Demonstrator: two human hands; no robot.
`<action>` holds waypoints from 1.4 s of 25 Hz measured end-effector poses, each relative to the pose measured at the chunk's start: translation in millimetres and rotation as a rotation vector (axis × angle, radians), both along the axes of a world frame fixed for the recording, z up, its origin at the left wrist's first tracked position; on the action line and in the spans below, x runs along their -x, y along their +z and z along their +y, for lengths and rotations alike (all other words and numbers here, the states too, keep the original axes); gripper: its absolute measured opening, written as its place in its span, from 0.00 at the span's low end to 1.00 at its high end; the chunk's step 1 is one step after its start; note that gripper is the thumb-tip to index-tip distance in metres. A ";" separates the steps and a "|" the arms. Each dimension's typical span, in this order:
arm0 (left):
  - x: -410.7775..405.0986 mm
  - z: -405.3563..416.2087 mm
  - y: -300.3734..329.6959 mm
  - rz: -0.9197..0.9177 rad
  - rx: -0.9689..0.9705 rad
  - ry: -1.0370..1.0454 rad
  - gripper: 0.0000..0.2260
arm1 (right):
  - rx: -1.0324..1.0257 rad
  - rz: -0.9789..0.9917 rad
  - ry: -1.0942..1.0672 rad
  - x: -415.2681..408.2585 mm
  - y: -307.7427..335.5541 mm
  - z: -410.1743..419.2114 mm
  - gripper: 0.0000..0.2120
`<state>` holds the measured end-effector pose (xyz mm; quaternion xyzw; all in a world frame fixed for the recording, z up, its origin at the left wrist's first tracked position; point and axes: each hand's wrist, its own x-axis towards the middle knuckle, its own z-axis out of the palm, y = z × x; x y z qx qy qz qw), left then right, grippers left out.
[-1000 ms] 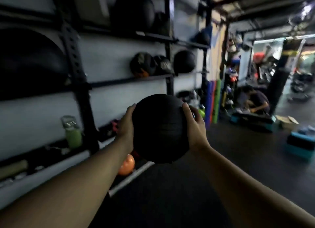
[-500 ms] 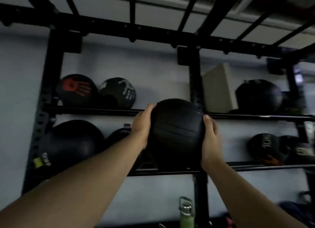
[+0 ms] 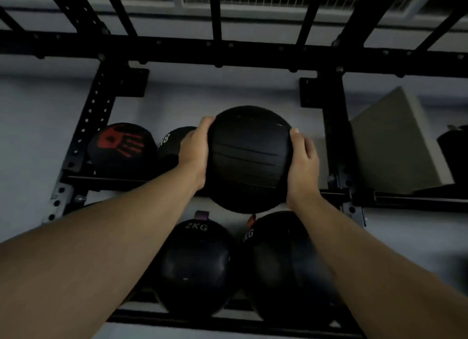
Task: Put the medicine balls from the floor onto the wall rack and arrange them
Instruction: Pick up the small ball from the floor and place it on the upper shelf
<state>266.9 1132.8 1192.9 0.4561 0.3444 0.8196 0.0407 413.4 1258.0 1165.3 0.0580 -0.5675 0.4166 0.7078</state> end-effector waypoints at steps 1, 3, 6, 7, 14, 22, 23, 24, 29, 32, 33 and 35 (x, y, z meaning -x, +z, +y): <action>1.4 18.2 10.3 0.014 -0.026 0.014 0.31 | -0.035 0.006 0.004 1.8 13.5 19.5 0.20; 3.2 45.9 30.3 0.033 -0.067 0.033 0.30 | -0.077 0.023 0.007 6.7 39.0 49.7 0.20; 20.0 90.6 57.4 0.016 -0.144 0.041 0.27 | -0.139 0.030 0.021 23.0 71.2 92.7 0.21; 27.8 104.1 64.4 0.010 -0.168 0.040 0.25 | -0.150 0.036 0.022 31.0 79.5 106.6 0.21; 93.1 190.4 96.0 0.017 -0.179 0.008 0.27 | -0.135 0.097 0.021 102.1 103.9 195.4 0.23; 152.3 254.4 111.9 0.089 -0.134 0.006 0.28 | -0.148 0.030 -0.062 148.9 120.5 256.0 0.21; 157.5 258.3 110.2 0.105 -0.131 0.033 0.27 | -0.162 -0.006 -0.073 152.5 121.4 260.1 0.20; 162.3 261.6 107.9 0.122 -0.125 0.071 0.26 | -0.170 -0.046 -0.093 155.0 121.7 264.2 0.20; 173.0 271.0 99.4 0.244 -0.132 0.242 0.22 | -0.219 -0.239 -0.241 154.0 136.7 274.4 0.22; 176.0 284.4 93.2 0.461 -0.015 0.510 0.24 | -0.378 -0.382 -0.517 165.0 137.0 270.1 0.24; 176.6 290.4 92.3 0.506 0.050 0.569 0.26 | -0.399 -0.477 -0.596 170.8 132.9 267.7 0.29; 178.1 297.0 92.2 0.533 0.137 0.615 0.29 | -0.392 -0.574 -0.640 177.8 125.7 263.8 0.37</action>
